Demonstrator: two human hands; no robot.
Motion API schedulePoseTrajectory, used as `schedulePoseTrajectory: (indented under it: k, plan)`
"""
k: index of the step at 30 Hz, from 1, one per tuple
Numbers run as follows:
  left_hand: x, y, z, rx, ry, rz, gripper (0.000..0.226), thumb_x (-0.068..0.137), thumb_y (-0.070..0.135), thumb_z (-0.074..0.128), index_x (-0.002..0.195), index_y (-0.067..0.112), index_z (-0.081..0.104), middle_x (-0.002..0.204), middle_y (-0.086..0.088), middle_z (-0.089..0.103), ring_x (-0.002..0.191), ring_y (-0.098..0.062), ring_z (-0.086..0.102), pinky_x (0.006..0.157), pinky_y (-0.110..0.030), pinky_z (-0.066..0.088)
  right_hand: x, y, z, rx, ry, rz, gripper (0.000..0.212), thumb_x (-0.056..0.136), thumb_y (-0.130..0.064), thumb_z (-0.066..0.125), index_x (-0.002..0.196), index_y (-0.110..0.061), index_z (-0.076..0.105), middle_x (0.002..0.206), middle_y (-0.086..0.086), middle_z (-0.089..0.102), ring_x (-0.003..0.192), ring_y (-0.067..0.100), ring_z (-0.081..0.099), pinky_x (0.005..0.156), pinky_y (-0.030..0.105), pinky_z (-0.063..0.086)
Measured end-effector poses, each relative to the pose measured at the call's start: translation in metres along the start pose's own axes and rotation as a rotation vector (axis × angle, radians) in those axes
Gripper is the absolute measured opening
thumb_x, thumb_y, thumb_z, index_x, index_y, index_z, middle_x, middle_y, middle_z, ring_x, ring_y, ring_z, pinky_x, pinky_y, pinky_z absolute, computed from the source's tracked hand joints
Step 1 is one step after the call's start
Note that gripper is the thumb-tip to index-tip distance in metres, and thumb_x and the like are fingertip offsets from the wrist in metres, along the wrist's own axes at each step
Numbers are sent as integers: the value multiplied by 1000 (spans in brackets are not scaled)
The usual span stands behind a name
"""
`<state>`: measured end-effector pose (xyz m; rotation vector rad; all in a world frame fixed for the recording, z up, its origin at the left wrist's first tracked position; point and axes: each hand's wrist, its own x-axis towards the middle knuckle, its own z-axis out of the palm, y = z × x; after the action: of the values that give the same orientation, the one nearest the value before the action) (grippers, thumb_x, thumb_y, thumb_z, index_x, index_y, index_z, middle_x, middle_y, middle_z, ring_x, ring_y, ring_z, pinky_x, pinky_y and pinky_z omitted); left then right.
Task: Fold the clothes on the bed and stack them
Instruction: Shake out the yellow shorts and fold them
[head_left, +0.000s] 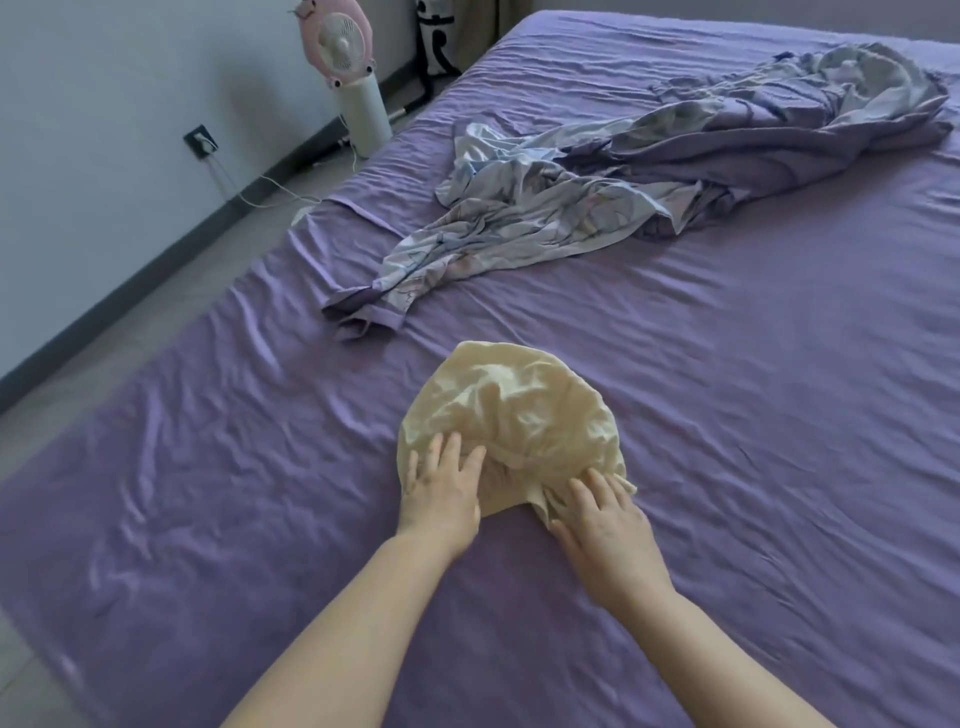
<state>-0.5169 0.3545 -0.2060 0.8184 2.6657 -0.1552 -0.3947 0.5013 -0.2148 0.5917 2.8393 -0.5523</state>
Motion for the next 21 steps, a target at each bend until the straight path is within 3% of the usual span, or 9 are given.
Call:
schedulePoseTrajectory:
  k: [4, 7, 8, 10, 13, 16, 18, 21]
  plan:
    - [22, -8, 6, 28, 78, -9, 65, 93, 22, 46, 149, 20, 12, 145, -4, 30, 140, -25, 19, 118, -46, 7, 17, -1, 14, -65, -28, 112, 55, 92, -51, 40, 136, -19, 32, 139, -5, 37, 127, 22, 34, 95, 31, 41]
    - [25, -10, 1, 20, 127, 0, 39, 93, 21, 46, 132, 21, 39, 121, -2, 49, 120, -23, 43, 111, -38, 20, 17, 4, 9, -54, -53, 144, 26, 91, -20, 41, 117, -20, 45, 119, -3, 50, 109, 23, 46, 70, 32, 44]
    - [24, -10, -3, -3, 124, -2, 32, 93, 21, 47, 124, 22, 45, 117, -1, 53, 116, -22, 46, 108, -36, 24, 14, 6, 4, -19, -55, 170, 20, 90, -17, 40, 108, -19, 48, 111, -2, 53, 101, 23, 49, 64, 32, 42]
    - [21, -11, -17, -100, 111, 7, 26, 90, 25, 48, 115, 23, 54, 115, 0, 58, 111, -22, 51, 103, -36, 33, 5, 13, -14, 66, -30, 216, 14, 89, -21, 41, 96, -18, 52, 98, -3, 55, 91, 22, 52, 61, 31, 40]
    - [10, -5, -55, -359, 60, 41, 26, 90, 27, 49, 113, 26, 61, 115, 2, 61, 106, -22, 56, 86, -35, 46, -13, 21, -59, 268, 13, 228, 16, 88, -19, 50, 99, -22, 62, 92, -4, 59, 87, 16, 56, 66, 28, 40]
    - [-4, 10, -108, -519, 94, 119, 18, 90, 27, 53, 102, 23, 66, 104, 1, 66, 97, -20, 59, 73, -28, 44, -36, 22, -125, 539, 74, 224, 24, 82, -6, 55, 86, -26, 67, 76, -6, 62, 64, 1, 54, 57, 12, 40]
    - [-16, 22, -149, -635, 107, 203, 15, 87, 29, 61, 91, 17, 69, 96, -3, 69, 94, -20, 61, 72, -26, 41, -57, 21, -173, 698, 128, 250, 31, 80, 1, 54, 80, -27, 67, 68, -4, 63, 52, 0, 53, 51, 11, 43]
    - [-38, 41, -212, -710, 55, 313, 24, 81, 42, 69, 72, 20, 65, 74, 2, 65, 69, -8, 55, 61, -20, 36, -93, 22, -247, 804, 234, 252, 28, 83, 0, 59, 83, -26, 68, 73, -2, 68, 57, 0, 57, 52, 14, 47]
